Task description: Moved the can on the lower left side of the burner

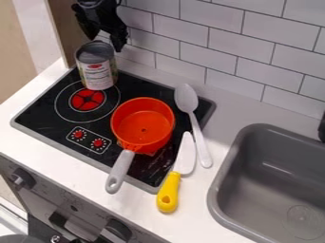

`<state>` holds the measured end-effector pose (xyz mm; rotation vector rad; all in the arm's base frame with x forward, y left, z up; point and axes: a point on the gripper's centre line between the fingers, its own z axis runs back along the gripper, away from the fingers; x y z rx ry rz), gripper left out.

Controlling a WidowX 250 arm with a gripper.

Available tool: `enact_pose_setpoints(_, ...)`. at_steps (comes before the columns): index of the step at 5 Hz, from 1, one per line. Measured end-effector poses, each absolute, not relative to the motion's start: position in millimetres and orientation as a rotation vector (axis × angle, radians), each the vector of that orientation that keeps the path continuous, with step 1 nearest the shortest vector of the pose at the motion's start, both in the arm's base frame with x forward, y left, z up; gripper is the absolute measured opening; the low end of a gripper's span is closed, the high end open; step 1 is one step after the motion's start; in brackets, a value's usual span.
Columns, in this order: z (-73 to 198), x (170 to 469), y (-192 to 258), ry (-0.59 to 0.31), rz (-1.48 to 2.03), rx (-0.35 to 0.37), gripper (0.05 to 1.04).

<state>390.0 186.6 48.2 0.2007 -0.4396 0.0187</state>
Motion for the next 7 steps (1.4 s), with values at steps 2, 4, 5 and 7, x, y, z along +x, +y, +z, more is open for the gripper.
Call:
enact_pose_setpoints(2, 36.8, 356.7, 191.7, -0.281, 0.103, 0.173, 0.999)
enact_pose_setpoints(4, 28.2, 329.4, 194.6, -0.189, 0.167, 0.173, 0.999)
enact_pose_setpoints(5, 26.8, 308.5, 195.3, -0.161, 0.153, 0.194, 0.999)
enact_pose_setpoints(7, 28.5, 267.9, 202.3, -0.158, 0.096, 0.226, 0.999)
